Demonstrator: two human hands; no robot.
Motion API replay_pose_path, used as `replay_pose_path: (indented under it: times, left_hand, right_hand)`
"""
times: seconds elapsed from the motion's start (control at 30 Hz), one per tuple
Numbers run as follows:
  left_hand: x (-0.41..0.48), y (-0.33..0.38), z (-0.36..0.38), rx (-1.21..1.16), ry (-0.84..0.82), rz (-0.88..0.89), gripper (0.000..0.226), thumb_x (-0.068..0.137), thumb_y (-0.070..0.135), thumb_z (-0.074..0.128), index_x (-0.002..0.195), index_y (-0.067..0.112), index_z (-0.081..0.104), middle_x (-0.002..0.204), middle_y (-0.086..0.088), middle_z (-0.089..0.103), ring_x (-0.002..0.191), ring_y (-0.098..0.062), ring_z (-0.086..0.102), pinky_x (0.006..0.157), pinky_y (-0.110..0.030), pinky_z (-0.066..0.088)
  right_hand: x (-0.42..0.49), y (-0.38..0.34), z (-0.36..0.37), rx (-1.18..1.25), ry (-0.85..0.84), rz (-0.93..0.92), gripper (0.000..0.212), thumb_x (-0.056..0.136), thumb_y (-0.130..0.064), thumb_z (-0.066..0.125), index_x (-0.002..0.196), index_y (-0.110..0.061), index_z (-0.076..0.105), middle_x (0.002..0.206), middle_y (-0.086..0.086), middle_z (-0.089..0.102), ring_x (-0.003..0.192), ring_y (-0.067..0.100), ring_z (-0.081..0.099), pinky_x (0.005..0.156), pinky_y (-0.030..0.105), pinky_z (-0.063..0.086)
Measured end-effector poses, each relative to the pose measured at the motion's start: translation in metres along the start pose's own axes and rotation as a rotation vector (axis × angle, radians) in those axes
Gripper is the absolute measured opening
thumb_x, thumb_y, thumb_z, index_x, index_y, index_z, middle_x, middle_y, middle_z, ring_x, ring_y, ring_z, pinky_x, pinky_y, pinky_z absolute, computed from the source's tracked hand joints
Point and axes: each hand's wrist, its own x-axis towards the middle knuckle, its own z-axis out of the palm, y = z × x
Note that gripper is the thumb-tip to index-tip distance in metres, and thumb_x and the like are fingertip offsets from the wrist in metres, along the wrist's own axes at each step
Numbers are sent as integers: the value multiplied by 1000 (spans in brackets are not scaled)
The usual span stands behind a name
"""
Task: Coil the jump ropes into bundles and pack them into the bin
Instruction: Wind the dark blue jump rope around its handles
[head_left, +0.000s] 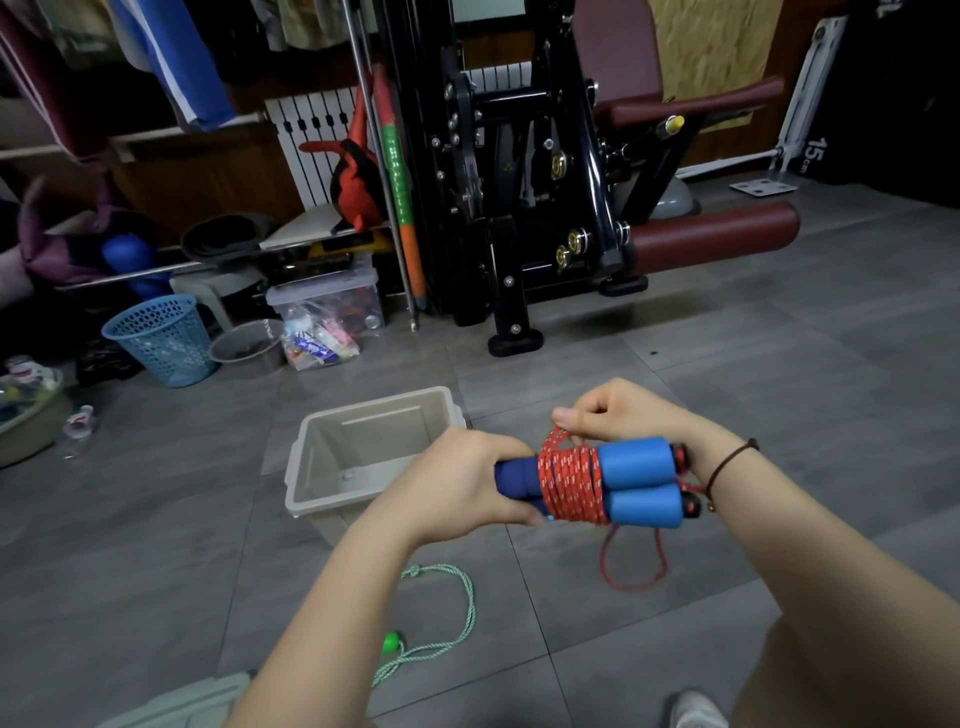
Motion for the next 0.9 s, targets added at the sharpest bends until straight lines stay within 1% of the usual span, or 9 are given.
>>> replay_pose_path:
  times: [0.07, 0.13, 0.2, 0.3, 0.4, 0.5, 0.67, 0.8, 0.9]
  left_hand:
    - [-2, 0, -3, -192, 27, -25, 29, 62, 33, 85, 82, 20, 69, 72, -2, 66, 66, -11, 56, 63, -30, 45]
    - [-2, 0, -4, -417, 67, -94, 24, 62, 21, 86, 79, 14, 70, 68, -6, 66, 62, -7, 54, 61, -28, 45]
    - [-1, 0, -4, -655, 134, -189, 24, 61, 11, 85, 79, 9, 70, 67, -3, 66, 61, -8, 58, 59, -27, 49]
    - [4, -4, -4, -925, 287, -361, 26, 62, 12, 82, 83, 6, 69, 74, -9, 68, 67, -20, 64, 62, -32, 54]
    - [8, -9, -4, -1089, 361, -524, 22, 77, 8, 74, 94, -4, 66, 82, -18, 68, 72, -29, 64, 59, -34, 58]
    - [10, -16, -2, -1161, 366, -611, 17, 80, 1, 69, 95, -5, 63, 84, -20, 68, 75, -27, 67, 65, -38, 60]
    - [12, -27, 0, -1092, 377, -637, 20, 78, -3, 70, 97, -4, 62, 90, -22, 66, 79, -31, 64, 84, -47, 54]
    - [15, -26, 6, -742, 364, -631, 23, 75, 6, 75, 93, -4, 66, 80, -18, 66, 62, -23, 60, 51, -23, 53]
    - [18, -22, 13, -402, 319, -574, 20, 70, 18, 77, 79, 4, 65, 69, -11, 65, 56, -21, 57, 54, -31, 51]
  right_hand:
    - [-3, 10, -2, 291, -69, 59, 29, 85, -27, 64, 63, -9, 61, 50, -4, 59, 42, 5, 52, 47, 20, 45]
    - [0, 14, -4, 496, -15, 105, 18, 61, -16, 79, 51, -19, 64, 42, -9, 57, 37, -2, 52, 52, 20, 46]
    - [7, 23, -1, 340, 41, 124, 30, 72, -9, 76, 55, -26, 58, 37, -13, 45, 34, 1, 39, 52, 26, 33]
    - [10, 7, 3, 160, 5, 86, 29, 94, -31, 54, 71, -17, 62, 46, -9, 31, 41, 6, 23, 43, 22, 21]
    - [5, 1, 3, 24, -7, -3, 27, 92, -40, 54, 83, -23, 72, 50, -11, 38, 42, 4, 32, 43, 15, 28]
    - [3, -2, 9, -187, -55, -64, 20, 88, -36, 62, 97, -22, 73, 70, -16, 63, 59, -8, 54, 58, 5, 39]
    - [2, -9, 13, -471, 54, -142, 27, 91, -41, 56, 94, -20, 72, 65, -3, 59, 60, 7, 50, 59, 21, 40]
    - [-6, -19, 15, -647, 175, -182, 39, 90, -54, 49, 75, -23, 69, 53, -2, 51, 57, 10, 50, 55, 28, 37]
    - [-9, -23, 17, -465, 169, -153, 39, 90, -47, 53, 60, -25, 65, 38, -7, 46, 46, 5, 47, 50, 19, 30]
